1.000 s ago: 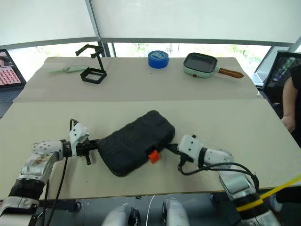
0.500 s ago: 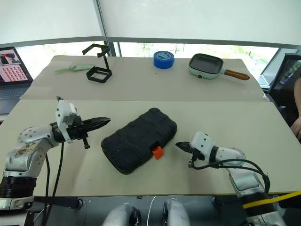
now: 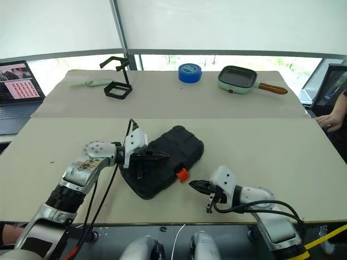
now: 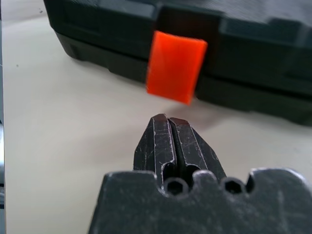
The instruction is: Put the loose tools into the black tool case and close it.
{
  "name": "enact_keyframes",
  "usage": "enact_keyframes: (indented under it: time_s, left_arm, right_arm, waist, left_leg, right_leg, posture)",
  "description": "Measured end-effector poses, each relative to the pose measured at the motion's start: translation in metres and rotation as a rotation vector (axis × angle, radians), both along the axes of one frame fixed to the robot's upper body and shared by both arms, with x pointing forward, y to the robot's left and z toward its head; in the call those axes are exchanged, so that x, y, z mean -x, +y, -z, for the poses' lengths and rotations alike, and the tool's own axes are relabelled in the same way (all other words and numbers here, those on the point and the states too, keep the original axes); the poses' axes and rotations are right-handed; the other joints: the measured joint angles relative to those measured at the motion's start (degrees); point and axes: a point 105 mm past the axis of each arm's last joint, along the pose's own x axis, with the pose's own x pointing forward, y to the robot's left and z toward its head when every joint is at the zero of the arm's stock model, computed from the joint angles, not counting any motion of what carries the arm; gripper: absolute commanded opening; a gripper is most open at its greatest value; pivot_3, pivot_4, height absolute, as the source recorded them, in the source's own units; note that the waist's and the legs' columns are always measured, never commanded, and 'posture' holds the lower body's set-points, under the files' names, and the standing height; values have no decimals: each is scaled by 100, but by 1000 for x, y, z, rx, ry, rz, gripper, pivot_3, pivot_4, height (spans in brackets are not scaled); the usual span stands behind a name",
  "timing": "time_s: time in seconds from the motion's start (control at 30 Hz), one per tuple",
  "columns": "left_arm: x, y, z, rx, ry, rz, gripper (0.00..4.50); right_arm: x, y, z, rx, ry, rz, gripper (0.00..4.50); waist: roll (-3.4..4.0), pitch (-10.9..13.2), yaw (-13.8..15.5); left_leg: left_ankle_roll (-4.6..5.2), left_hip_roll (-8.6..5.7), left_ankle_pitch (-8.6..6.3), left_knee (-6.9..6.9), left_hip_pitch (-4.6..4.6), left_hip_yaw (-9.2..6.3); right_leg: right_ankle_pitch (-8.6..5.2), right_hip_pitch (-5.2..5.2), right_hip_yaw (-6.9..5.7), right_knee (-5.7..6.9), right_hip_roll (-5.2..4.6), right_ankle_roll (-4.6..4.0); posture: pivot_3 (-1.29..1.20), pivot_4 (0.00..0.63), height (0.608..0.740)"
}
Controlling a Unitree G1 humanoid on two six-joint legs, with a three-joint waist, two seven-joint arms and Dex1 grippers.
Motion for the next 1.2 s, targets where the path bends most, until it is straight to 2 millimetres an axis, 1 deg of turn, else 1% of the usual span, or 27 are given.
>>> enact_keyframes:
  time_s: [0.03,0.13,0.33,0.6,0.77,0.97,1.2]
  left_arm:
    - [0,0,1,-2,1,-2,63]
    - [1,-1,1,-2,0,0,63]
    - [1,4,4,1,9,-20,63]
    - [0,6,4,2,13,-31,63]
    - [0,6,4,2,19,-32,63]
    - [1,5,5,5,22,-31,63]
    - [0,7,5,10,22,-44,63]
  right_arm:
    - [-2,3,-2,0,-11,-7,0]
    - [-6,9,-6,-10,-24,-18,0]
    - [-11,13,-4,-17,-1,-18,0]
    - [-19,17,7,-20,37,2,0]
    - [-20,18,7,-22,41,2,0]
    - [-21,15,2,6,56,-12,0]
    - [-26,18,-5,15,82,-34,0]
  waist:
    - [0,0,1]
    - [1,-1,-2]
    - [2,-1,-34]
    - [3,-2,-41]
    - [4,-2,-40]
    - [5,-1,-40]
    - [6,-1,-46]
  left_leg:
    - [8,0,-6,-1,16,-3]
    - [15,0,-10,-3,17,-3]
    - [12,3,-8,-5,19,-4]
    - [9,6,-7,-6,21,-4]
    - [9,6,-7,-7,20,-4]
    - [8,5,-8,-10,19,-5]
    - [4,6,-10,-15,19,-7]
  right_leg:
    - [-6,16,0,-7,-4,-8]
    - [-8,20,3,-11,-8,-9]
    - [-3,20,5,-8,-7,0]
    - [-6,19,6,-7,-7,-6]
    - [-6,17,5,-7,-28,-6]
    - [-8,15,3,-8,-35,-10]
    - [-9,12,1,-10,-36,-10]
  posture:
    - [0,150,740]
    - [0,150,740]
    - [0,150,740]
    - [0,150,740]
    - [0,150,740]
    - [0,150,740]
    - [0,150,740]
